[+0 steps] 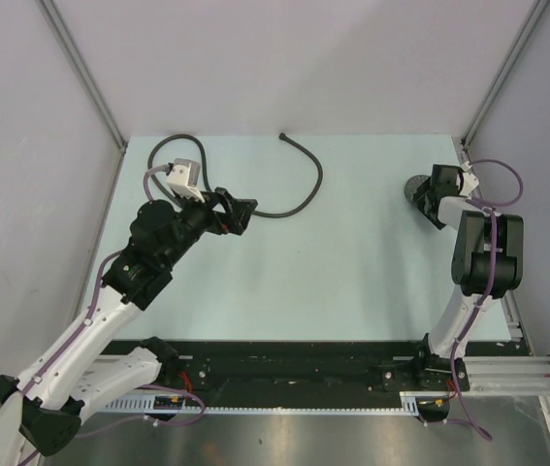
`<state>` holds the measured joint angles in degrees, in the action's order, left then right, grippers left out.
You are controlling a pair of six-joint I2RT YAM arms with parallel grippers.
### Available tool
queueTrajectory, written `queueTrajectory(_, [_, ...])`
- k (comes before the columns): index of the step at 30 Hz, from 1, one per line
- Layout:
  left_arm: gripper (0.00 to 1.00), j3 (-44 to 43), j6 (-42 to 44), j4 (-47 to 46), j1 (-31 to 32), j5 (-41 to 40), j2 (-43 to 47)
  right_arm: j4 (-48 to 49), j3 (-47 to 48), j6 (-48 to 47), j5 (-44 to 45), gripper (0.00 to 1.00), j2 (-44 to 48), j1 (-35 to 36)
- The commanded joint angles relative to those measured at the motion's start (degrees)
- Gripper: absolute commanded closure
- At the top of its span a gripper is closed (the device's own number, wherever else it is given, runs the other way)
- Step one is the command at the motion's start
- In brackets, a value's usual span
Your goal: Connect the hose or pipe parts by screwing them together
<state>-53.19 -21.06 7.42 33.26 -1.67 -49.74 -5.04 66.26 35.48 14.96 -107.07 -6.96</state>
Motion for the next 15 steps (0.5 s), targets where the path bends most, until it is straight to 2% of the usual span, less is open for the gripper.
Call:
queueTrajectory(1, [0.00,0.1,-1.2,-1.6,-0.2,0.3,0.7,7.0,2.6,1.9,-0.7,0.20,-2.9,-1.2])
queueTrajectory(5, [0.00,0.2,-1.2,-1.6,-0.2,0.3,0.3,7.7,3.5,2.9,-3.6,0.20,-3.3,-3.1])
queueTrajectory(10, [0.00,0.0,-1.4,-1.5,-0.3,1.1,-0.1,8.0,4.8,1.8,-2.4,0.21,-0.1,-3.8])
queueTrajectory(15, [0.00,0.0,-1.7,-1.6,-0.4,1.2,-0.6,7.6,9.4,-1.3,-2.5,0.16,-2.6,-5.6])
